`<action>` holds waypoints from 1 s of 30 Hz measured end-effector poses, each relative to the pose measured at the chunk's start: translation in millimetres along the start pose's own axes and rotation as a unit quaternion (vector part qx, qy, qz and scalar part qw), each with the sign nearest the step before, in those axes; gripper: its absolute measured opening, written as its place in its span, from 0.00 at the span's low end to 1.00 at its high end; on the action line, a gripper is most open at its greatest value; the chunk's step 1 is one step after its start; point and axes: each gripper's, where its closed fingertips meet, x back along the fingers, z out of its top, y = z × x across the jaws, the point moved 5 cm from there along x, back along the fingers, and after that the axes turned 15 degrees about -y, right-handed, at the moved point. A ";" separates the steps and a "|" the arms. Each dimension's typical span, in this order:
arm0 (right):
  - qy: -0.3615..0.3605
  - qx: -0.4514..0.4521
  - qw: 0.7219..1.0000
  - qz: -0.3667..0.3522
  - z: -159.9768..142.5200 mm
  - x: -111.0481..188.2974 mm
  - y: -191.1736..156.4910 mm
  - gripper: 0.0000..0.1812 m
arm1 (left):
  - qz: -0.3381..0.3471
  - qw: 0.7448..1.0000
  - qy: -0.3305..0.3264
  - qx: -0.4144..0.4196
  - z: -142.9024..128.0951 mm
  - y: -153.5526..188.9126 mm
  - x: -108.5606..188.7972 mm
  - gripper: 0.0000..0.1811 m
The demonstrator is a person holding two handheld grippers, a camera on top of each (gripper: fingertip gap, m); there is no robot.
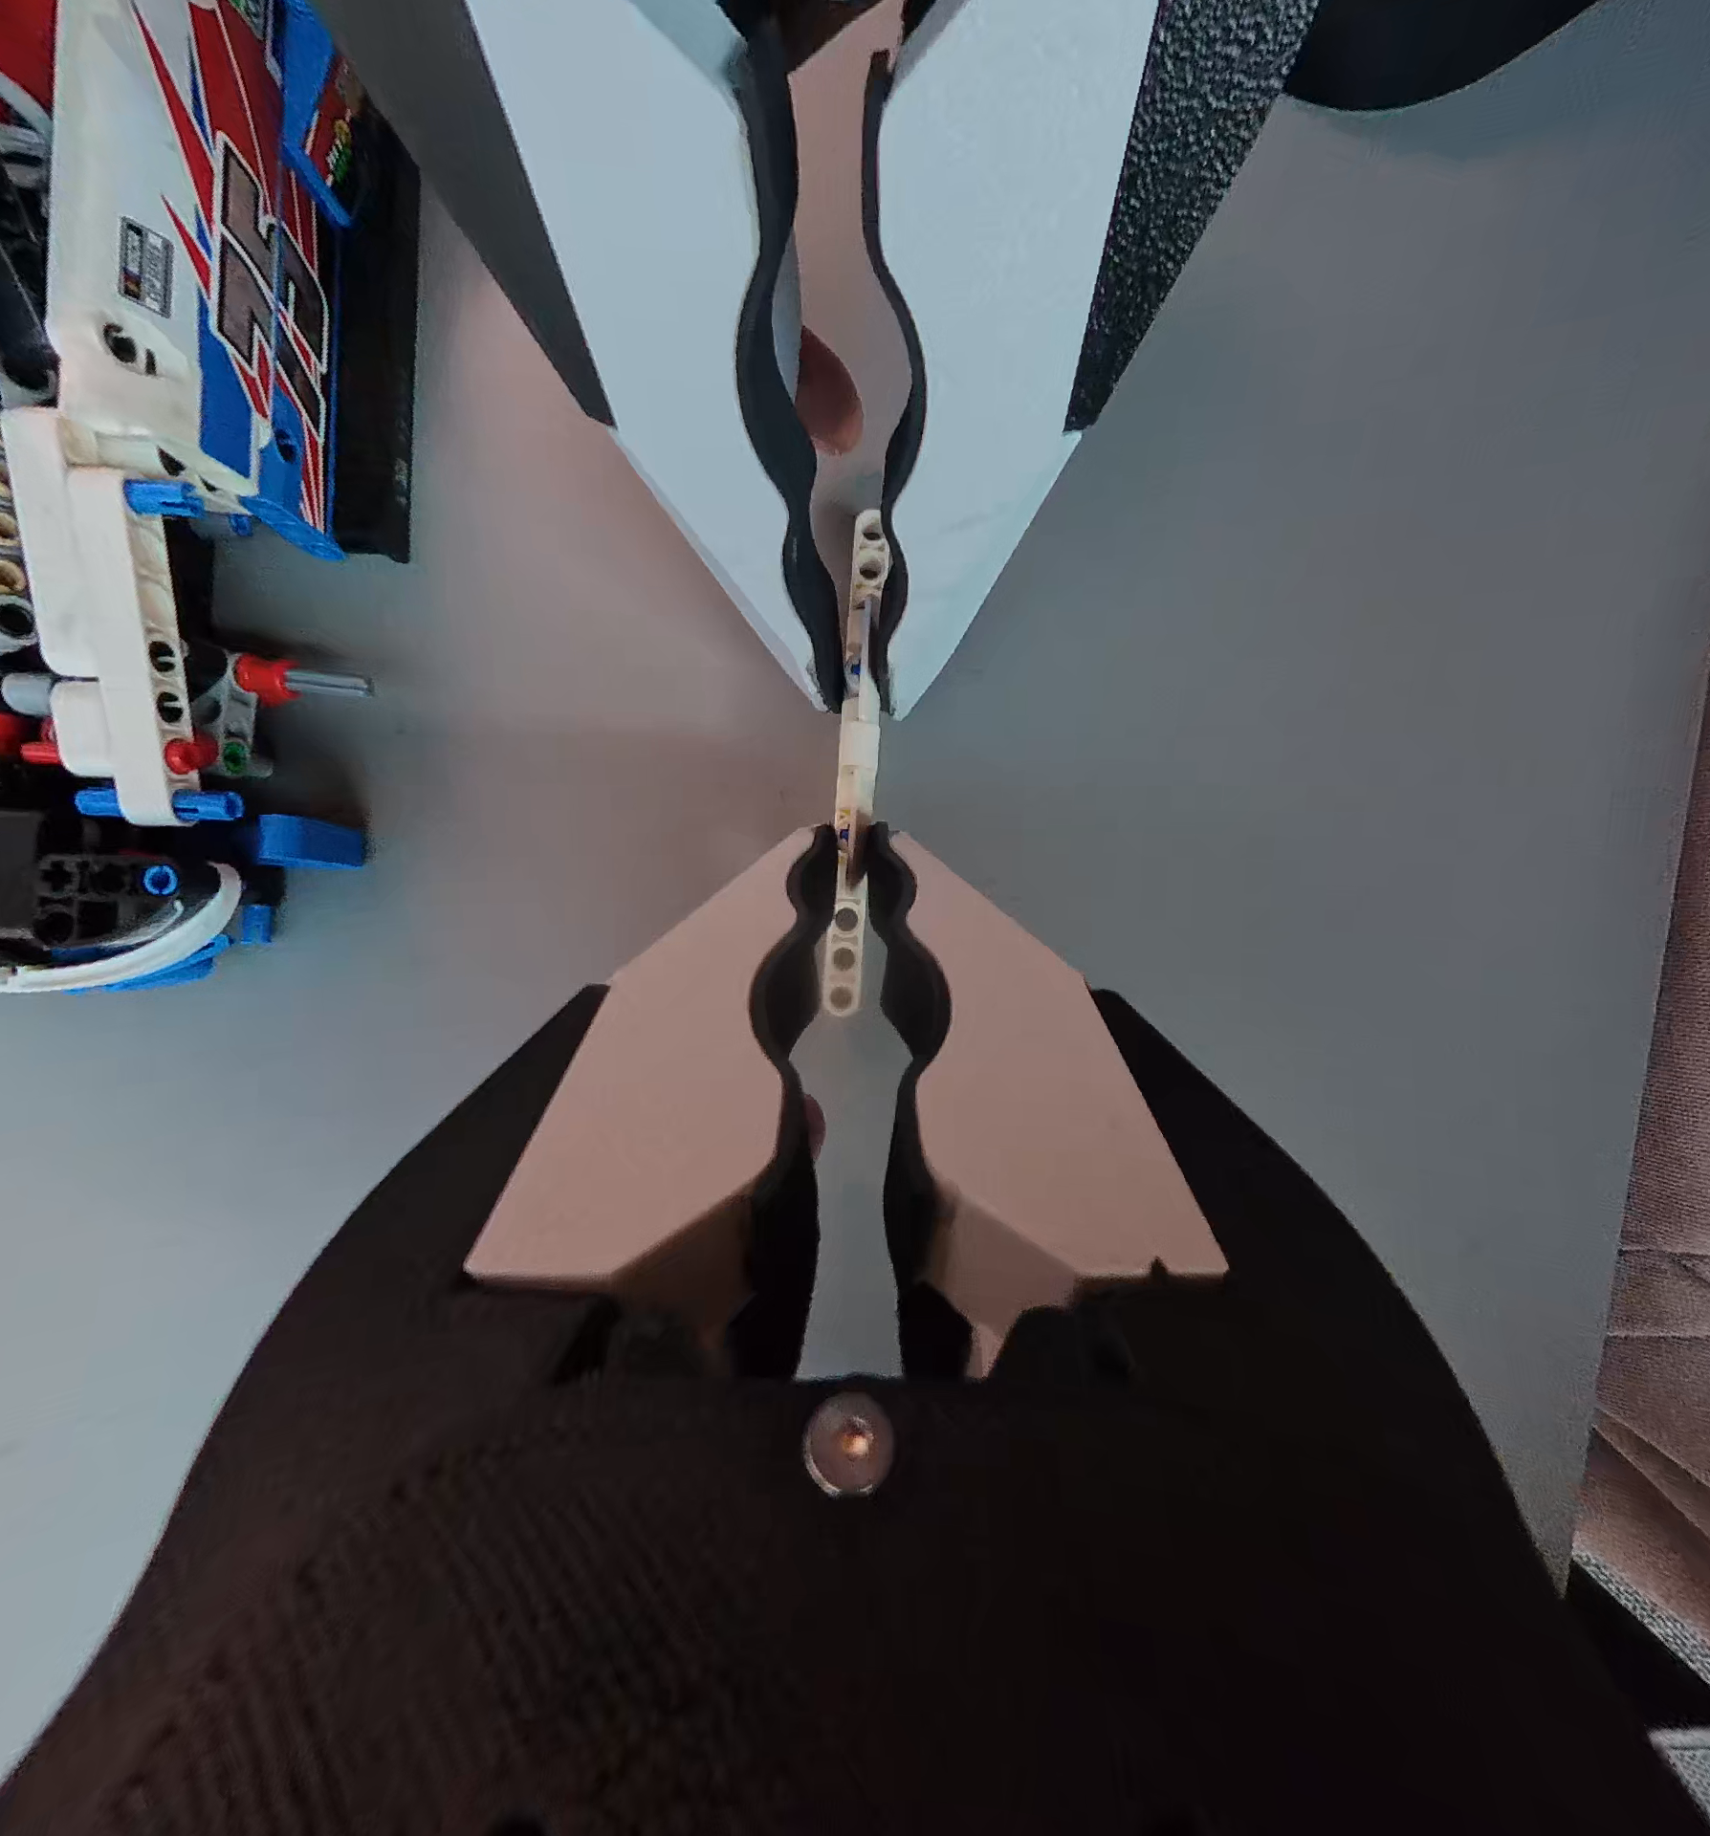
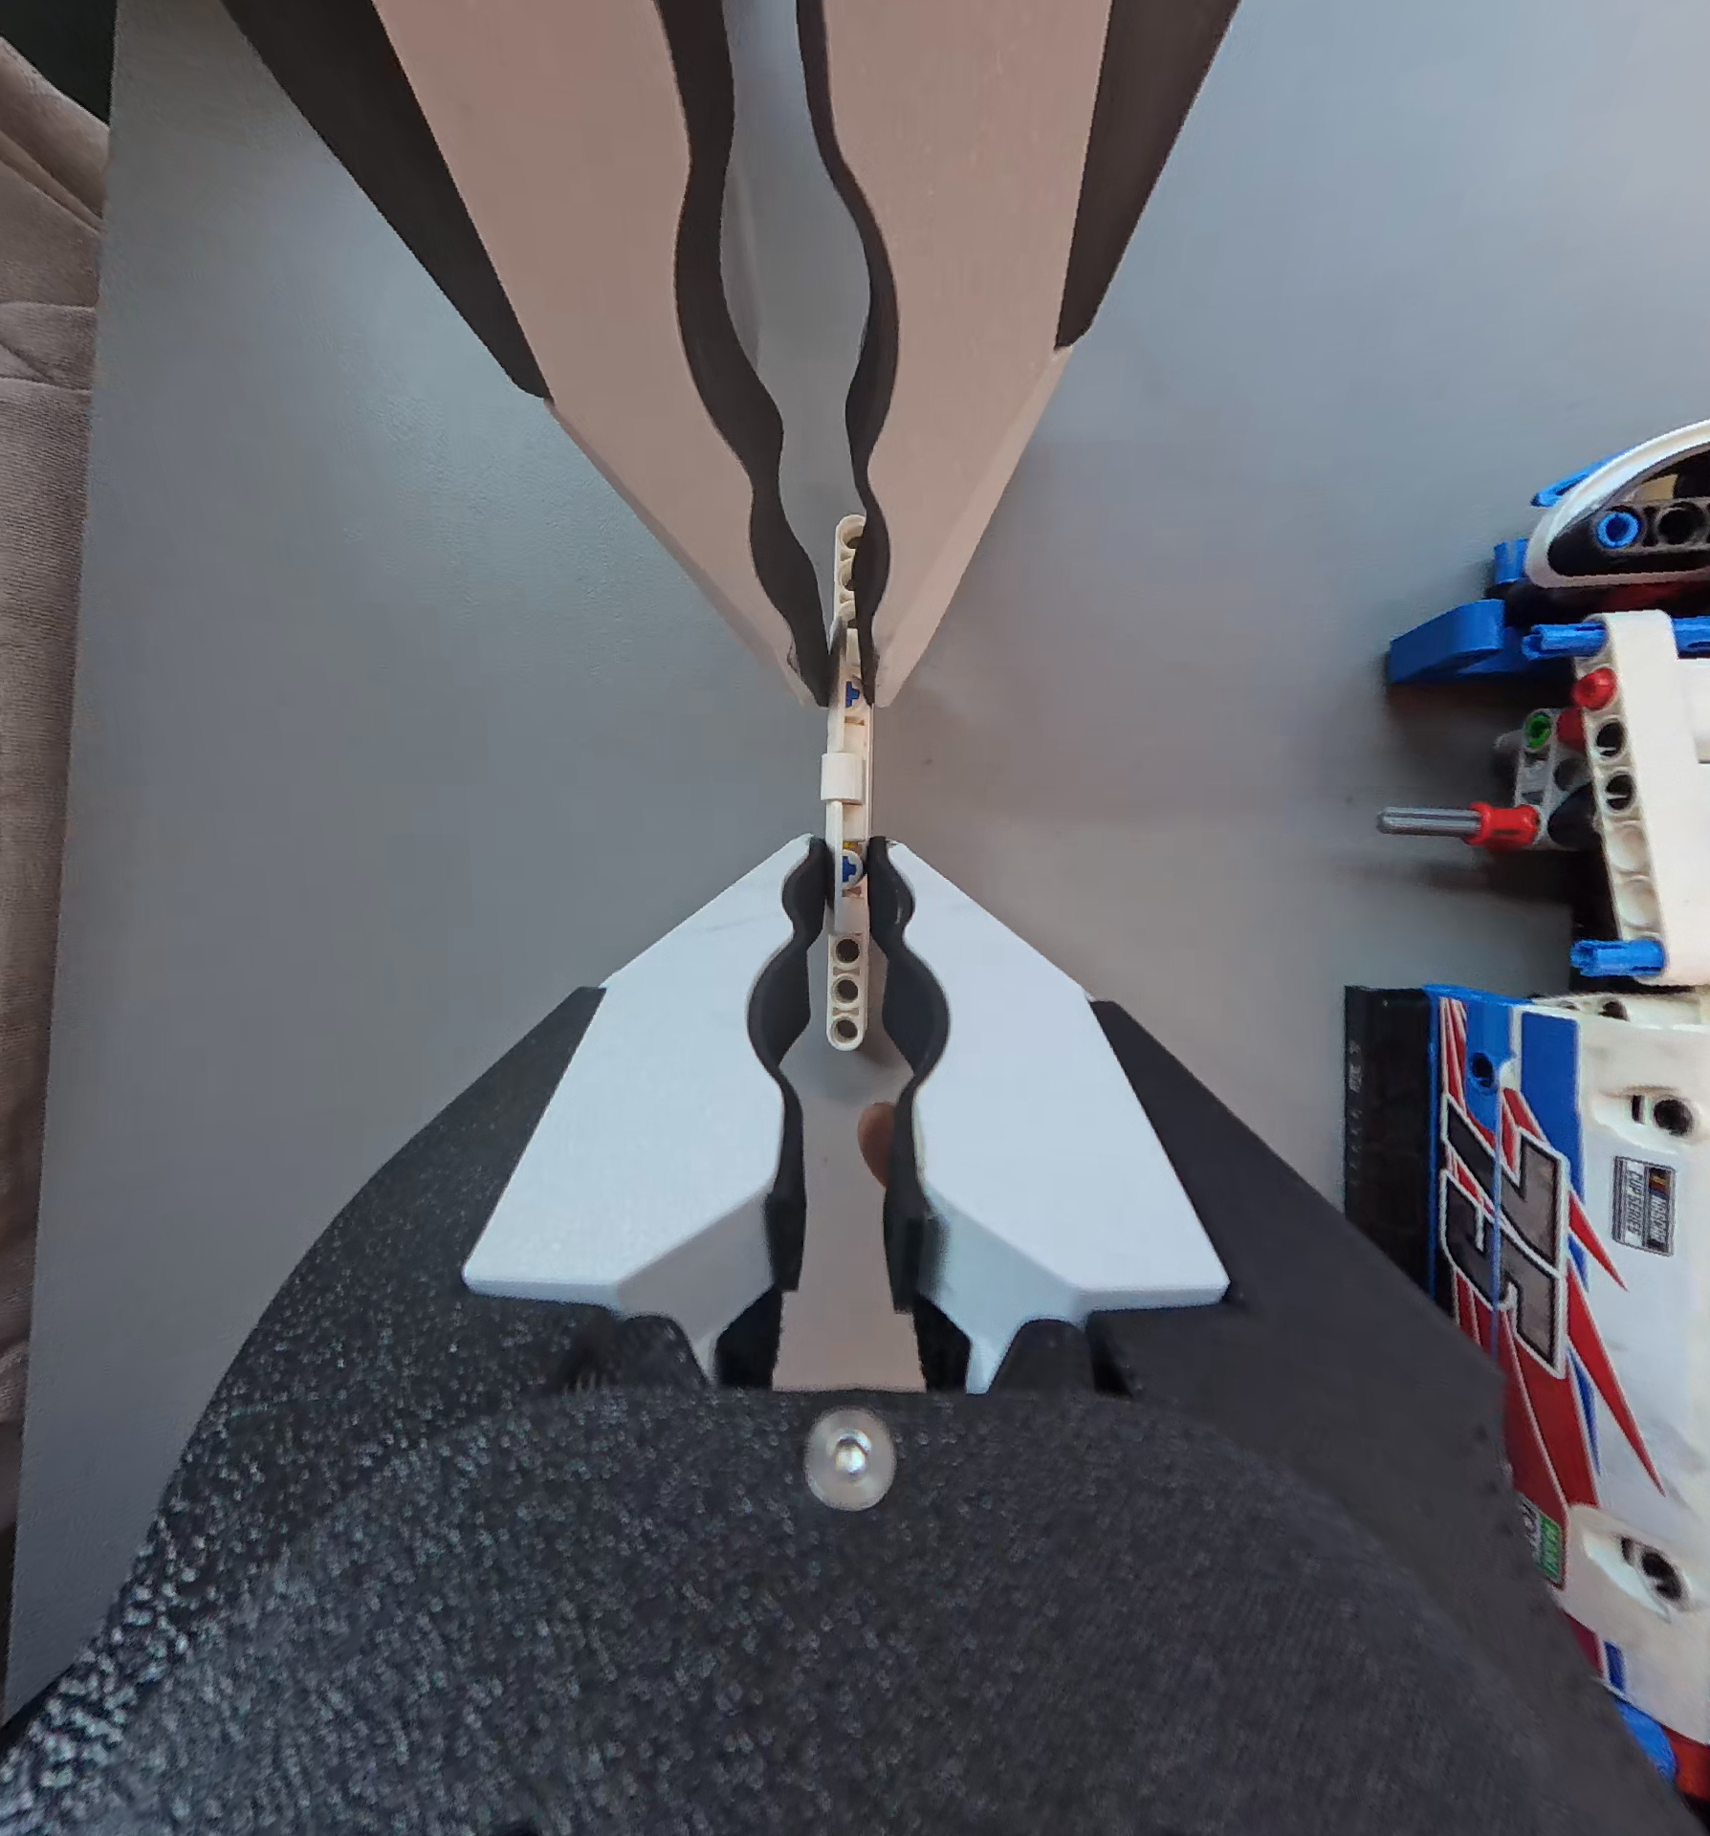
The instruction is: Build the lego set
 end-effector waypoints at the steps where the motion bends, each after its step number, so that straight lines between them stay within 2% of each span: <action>1: 0.000 0.001 1.000 0.000 0.1 0.0 -0.2 0.04 | -0.007 1.000 0.003 0.002 -0.3 -0.7 -0.3 0.03; 7: 0.014 0.007 1.000 -0.018 -1.4 1.2 -2.0 0.04 | -0.011 0.999 0.024 0.019 -0.2 -1.0 -0.2 0.03; 9: 0.028 0.008 0.999 -0.026 -2.4 3.8 -3.8 0.07 | -0.009 1.000 0.023 0.013 -1.4 -0.8 0.9 0.03; 12: 0.048 0.003 0.998 -0.036 -5.2 5.7 -4.3 0.08 | -0.007 1.000 0.022 0.010 -6.1 -2.7 4.6 0.11; 15: 0.049 0.000 0.998 -0.035 -10.1 1.1 -5.2 0.08 | -0.019 0.999 0.026 0.012 -12.5 -1.6 5.9 0.14; 17: 0.063 0.005 0.997 -0.046 -9.2 2.1 -5.6 0.09 | -0.009 1.000 0.010 0.016 -18.2 -2.4 -2.8 0.12; 18: 0.072 0.010 0.996 -0.053 -8.6 3.1 -6.7 0.09 | -0.005 1.000 0.025 0.015 -16.5 -1.9 -3.9 0.05; 20: 0.077 0.025 0.993 -0.084 -10.4 3.8 -8.3 0.11 | -0.022 0.999 0.030 0.028 -15.1 -0.3 -5.4 0.03; 22: 0.100 0.053 0.983 -0.145 -10.2 7.0 -10.6 0.15 | -0.074 0.994 0.053 0.067 -12.5 -0.7 -4.7 0.03; 25: 0.121 0.113 0.951 -0.261 -9.8 12.5 -15.7 0.20 | -0.202 0.965 0.102 0.133 -9.6 -2.0 -2.2 0.03; 28: 0.080 0.157 0.928 -0.327 -9.7 6.7 -17.9 0.25 | -0.277 0.936 0.132 0.170 -6.5 -6.9 -1.6 0.03; 30: 0.065 0.170 0.920 -0.347 -8.1 4.9 -15.7 0.20 | -0.309 0.925 0.134 0.175 -5.3 -7.3 -2.6 0.03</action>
